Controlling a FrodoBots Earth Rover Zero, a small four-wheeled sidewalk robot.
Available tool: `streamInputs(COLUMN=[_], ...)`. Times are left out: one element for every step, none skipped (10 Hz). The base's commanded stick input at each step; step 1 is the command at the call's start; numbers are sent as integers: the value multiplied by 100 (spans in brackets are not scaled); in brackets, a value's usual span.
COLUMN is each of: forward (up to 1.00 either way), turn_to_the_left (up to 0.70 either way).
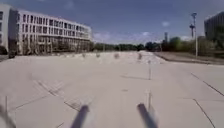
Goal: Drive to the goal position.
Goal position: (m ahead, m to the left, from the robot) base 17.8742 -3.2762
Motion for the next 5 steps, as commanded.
streamInputs(forward=[70, 70, 70, 70, 70], turn_to_the_left=[-35, -35, -33, -11, 0])
